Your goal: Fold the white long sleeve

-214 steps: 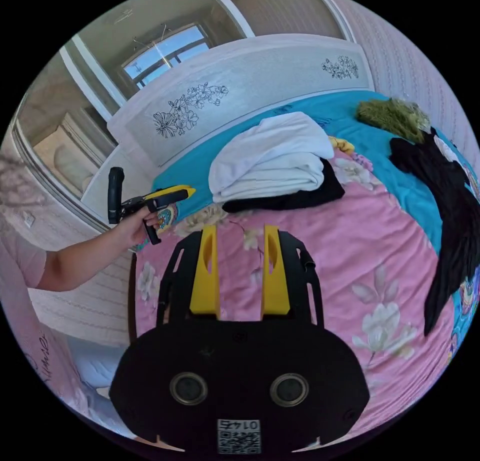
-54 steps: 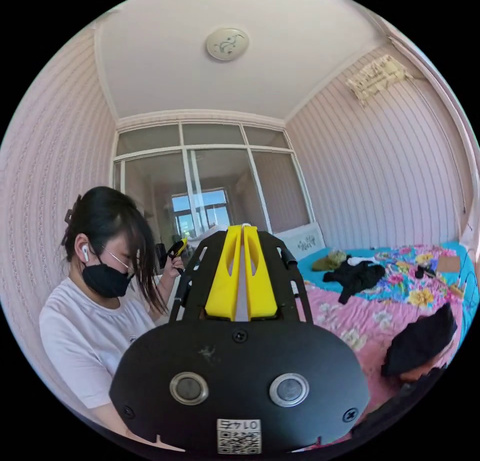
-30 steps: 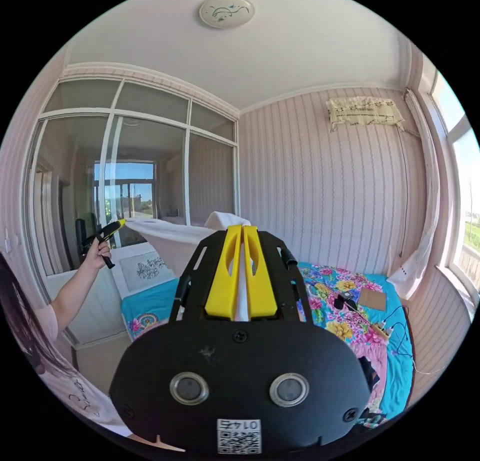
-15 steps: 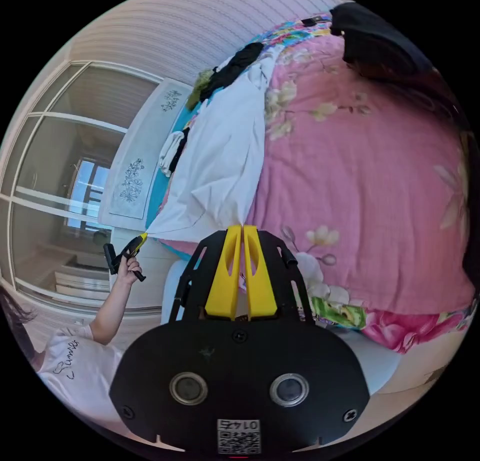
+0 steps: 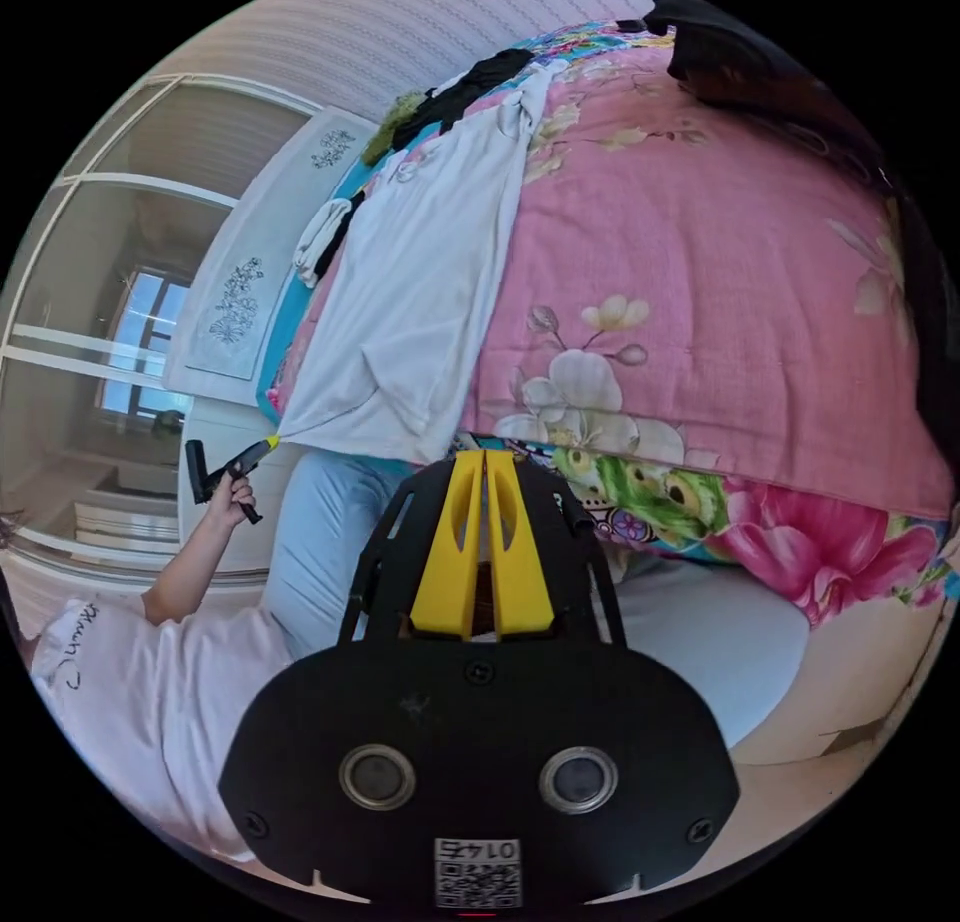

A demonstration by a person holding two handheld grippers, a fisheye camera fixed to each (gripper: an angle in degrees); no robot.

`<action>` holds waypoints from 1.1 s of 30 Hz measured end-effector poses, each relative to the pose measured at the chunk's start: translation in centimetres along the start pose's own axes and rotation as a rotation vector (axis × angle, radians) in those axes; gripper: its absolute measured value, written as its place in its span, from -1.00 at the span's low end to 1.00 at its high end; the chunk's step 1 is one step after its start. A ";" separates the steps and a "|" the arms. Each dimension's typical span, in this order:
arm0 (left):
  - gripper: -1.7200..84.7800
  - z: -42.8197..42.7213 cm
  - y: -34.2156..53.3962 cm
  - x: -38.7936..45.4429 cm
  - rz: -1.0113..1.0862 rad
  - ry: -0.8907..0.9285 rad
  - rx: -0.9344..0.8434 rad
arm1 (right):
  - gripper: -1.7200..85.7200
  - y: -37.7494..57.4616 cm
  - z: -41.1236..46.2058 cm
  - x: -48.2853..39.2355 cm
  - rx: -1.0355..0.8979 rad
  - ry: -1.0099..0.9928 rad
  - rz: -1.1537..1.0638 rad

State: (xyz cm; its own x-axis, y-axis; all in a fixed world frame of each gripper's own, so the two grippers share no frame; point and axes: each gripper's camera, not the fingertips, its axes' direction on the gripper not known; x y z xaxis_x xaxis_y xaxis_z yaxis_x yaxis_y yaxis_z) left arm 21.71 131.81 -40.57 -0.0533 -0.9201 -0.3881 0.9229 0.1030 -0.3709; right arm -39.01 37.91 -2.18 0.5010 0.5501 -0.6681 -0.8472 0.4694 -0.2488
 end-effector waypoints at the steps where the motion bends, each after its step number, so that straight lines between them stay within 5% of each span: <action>1: -0.98 0.7 -0.4 0.1 0.001 -0.011 -0.013 | -0.96 -0.6 -0.1 -1.1 0.015 0.079 -0.007; 5: -0.98 2.3 -1.2 -0.7 -0.045 0.011 -0.006 | -0.92 -2.6 0.1 -6.3 0.092 0.189 -0.153; 10: -0.98 3.3 -1.7 -2.1 -0.096 0.038 0.012 | -0.74 -6.5 6.5 -13.7 -0.056 0.391 -0.424; 19: -0.98 5.1 -3.5 -2.3 -0.034 0.016 0.021 | -0.93 -11.2 5.7 -13.3 -0.109 0.426 -0.298; 33: -0.98 8.9 -3.8 -2.8 -0.029 -0.019 -0.044 | -0.93 -10.4 4.2 -14.1 -0.306 0.348 -0.381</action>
State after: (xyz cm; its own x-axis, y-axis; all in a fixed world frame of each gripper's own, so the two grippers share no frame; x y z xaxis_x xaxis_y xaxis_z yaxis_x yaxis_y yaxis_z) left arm 21.78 130.64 -30.53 -0.0723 -0.9300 -0.3603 0.9033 0.0921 -0.4190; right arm -36.52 28.17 12.82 0.7359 0.0991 -0.6698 -0.6576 0.3402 -0.6722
